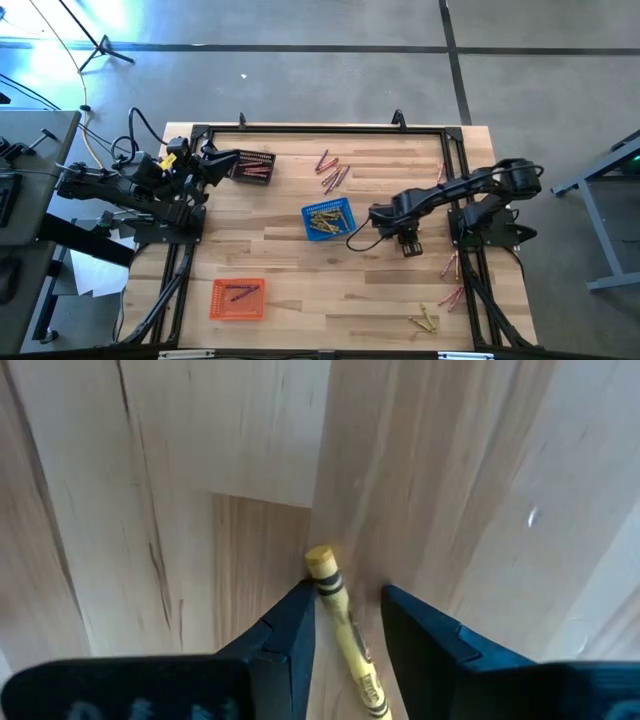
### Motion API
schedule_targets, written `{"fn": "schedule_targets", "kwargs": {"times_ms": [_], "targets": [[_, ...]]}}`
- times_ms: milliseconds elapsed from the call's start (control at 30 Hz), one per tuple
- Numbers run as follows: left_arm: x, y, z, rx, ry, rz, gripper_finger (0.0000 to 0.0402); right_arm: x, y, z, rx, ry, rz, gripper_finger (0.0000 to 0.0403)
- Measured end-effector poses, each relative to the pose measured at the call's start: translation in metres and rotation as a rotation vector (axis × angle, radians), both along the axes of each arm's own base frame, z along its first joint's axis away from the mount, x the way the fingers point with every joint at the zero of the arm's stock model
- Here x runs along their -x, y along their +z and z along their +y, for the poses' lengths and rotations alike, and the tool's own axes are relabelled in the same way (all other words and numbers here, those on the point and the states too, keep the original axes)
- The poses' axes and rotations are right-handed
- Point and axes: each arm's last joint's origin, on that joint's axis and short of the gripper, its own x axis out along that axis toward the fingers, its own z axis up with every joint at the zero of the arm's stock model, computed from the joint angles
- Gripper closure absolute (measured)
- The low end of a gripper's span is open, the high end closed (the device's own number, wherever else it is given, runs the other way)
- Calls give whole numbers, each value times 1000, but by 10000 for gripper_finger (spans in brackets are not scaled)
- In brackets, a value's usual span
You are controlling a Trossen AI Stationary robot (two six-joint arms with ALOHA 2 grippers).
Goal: Sort crayons
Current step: Put the yellow crayon into the blue basket
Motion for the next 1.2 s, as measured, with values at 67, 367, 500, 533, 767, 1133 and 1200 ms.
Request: {"fn": "schedule_targets", "kwargs": {"times_ms": [67, 367, 500, 533, 767, 1133, 1200], "targets": [[0, 0, 0, 0, 0, 0, 312, 1, -2, 0, 0, 0, -10, 297], [0, 0, 0, -6, 3, 2, 312, 8, -10, -1, 20, 4, -4, 337], [0, 0, 0, -29, 12, 10, 312, 8, -10, -3, 13, -76, 3, 387], [0, 0, 0, -29, 12, 10, 312, 8, -10, -4, 4, -100, 6, 392], [0, 0, 0, -30, 12, 10, 312, 1, 0, -4, 6, -141, -10, 390], [0, 0, 0, -30, 13, 10, 312, -56, 77, -8, 144, -136, -389, 390], [0, 0, 0, -30, 12, 10, 312, -70, 87, -8, 166, -123, -528, 390]]}}
